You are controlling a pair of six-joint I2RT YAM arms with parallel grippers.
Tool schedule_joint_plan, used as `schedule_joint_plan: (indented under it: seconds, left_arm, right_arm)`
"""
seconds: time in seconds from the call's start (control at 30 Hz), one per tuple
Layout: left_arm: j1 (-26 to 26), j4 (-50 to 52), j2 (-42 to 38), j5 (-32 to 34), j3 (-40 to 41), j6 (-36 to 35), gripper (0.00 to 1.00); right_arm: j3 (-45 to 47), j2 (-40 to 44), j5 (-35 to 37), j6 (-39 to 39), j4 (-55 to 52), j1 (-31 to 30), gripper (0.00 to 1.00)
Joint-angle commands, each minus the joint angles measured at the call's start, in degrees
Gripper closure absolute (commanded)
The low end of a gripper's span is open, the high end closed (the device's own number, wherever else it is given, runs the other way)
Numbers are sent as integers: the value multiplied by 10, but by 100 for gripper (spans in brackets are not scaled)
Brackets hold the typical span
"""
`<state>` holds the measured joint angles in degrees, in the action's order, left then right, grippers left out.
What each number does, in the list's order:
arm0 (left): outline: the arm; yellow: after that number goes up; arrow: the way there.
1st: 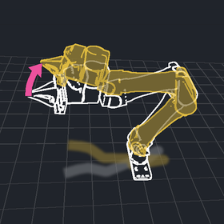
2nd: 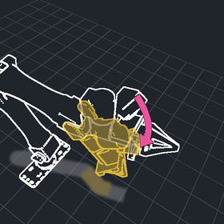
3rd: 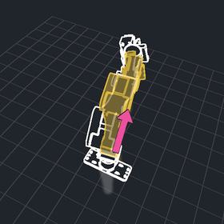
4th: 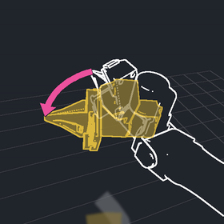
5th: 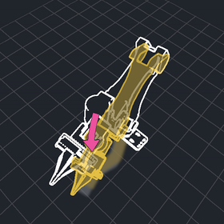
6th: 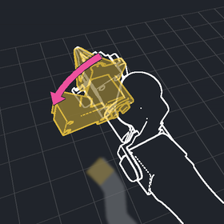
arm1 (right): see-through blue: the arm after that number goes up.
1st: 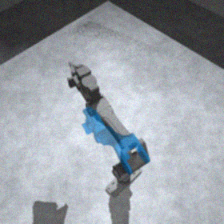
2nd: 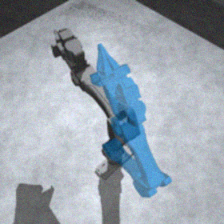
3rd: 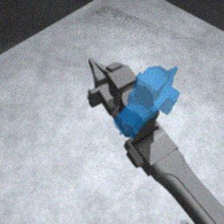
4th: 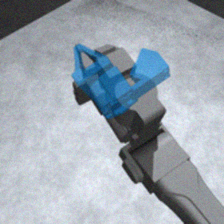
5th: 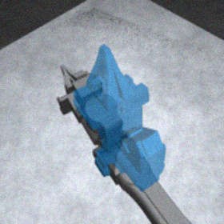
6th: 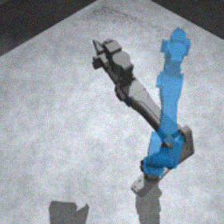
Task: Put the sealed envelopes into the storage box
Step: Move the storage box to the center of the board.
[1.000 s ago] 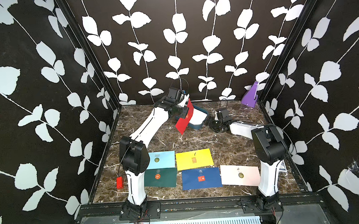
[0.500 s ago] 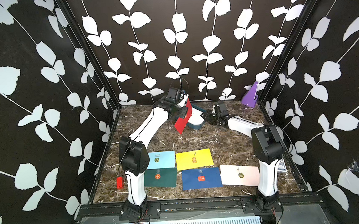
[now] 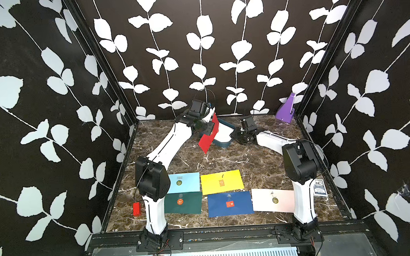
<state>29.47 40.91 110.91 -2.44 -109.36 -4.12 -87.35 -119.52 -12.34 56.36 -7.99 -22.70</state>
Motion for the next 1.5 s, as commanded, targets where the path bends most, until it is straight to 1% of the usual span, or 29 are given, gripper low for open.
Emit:
schedule_joint_plan:
  seconds: [0.0,0.17,0.33,0.5,0.67,0.83,1.0,1.1,1.17,1.33,1.4,1.47]
  left_arm:
    - [1,10,-45,4,-18,-6,100]
    - [1,8,-44,2,-23,-5,100]
    - [1,11,-45,-1,-23,-4,100]
    - [1,0,-59,1,-3,-6,100]
    - [1,11,-48,-13,-25,-2,100]
    - [1,7,-55,-18,-25,6,100]
    - [0,33,-60,-17,-42,-5,100]
    - [1,32,-68,-12,-39,-10,100]
    - [0,34,-70,-10,-39,-12,100]
    - [1,39,-69,-10,-48,-14,100]
    - [0,45,-65,-23,-56,-15,100]
    - [1,75,-47,-63,-86,-30,100]
  right_arm:
    - [-5,13,16,-15,-13,-8,56]
    - [-18,28,22,-27,-43,-4,56]
    - [-40,6,18,-26,-75,-3,57]
    - [-63,-21,22,-14,-106,-4,64]
    - [-86,-28,34,-13,-139,-4,67]
    - [-109,-40,21,-16,-160,-2,69]
    - [-123,-54,10,-28,-184,-1,73]
    - [-116,-54,15,-29,-189,0,83]
    - [-112,-53,17,-32,-192,0,83]
    - [-104,-45,24,-38,-201,2,87]
    - [-102,-37,23,-48,-208,5,88]
    - [-101,-29,21,-66,-226,9,89]
